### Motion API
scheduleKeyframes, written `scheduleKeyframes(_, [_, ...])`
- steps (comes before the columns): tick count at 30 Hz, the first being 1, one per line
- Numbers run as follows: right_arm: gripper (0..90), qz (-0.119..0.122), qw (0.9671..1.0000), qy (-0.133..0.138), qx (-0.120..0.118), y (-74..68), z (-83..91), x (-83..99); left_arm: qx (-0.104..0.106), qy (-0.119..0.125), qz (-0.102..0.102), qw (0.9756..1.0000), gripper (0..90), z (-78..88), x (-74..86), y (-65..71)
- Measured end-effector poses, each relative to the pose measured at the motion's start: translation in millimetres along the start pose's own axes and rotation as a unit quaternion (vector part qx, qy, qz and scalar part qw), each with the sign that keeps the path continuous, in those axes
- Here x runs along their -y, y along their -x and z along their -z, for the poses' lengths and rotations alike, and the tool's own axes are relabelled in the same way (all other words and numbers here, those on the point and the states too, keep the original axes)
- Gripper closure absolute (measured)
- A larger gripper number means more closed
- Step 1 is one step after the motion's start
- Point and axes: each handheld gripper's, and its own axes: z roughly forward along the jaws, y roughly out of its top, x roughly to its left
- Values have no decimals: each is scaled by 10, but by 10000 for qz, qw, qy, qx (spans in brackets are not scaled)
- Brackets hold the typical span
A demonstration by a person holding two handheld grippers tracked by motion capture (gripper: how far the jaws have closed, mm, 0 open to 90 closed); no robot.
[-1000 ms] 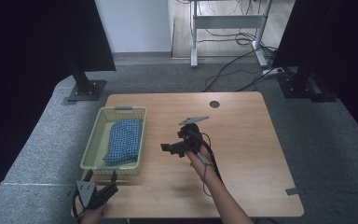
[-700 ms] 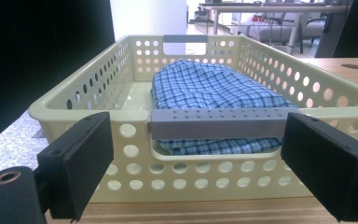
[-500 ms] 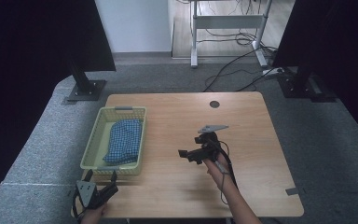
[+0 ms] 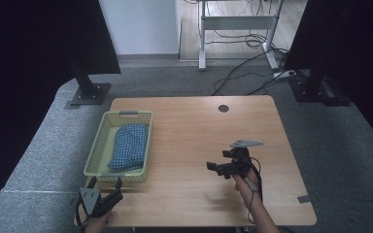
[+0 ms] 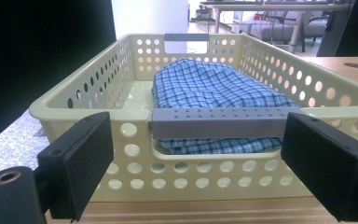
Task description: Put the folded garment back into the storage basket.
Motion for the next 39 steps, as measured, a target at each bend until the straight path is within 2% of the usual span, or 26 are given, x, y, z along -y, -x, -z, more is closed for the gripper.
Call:
scheduleKeyframes(10, [0,-8,9998,71,161,113,275,223,6,46,-8,10000,92,8,4,1])
scheduleKeyframes(24, [0,-399,9983,195,382,420,645,648,-19,46,-9,10000,92,8,4,4])
scheduleKeyframes(26, [0,-439,9982,218,358,459,686,711,-20,46,-10,10000,92,8,4,4])
scheduleKeyframes(32, [0,-510,9972,249,490,548,828,846,-28,47,-10,10000,92,8,4,5])
scheduleKeyframes(39, [0,-481,9965,213,651,625,992,989,-41,50,-14,10000,92,8,4,7])
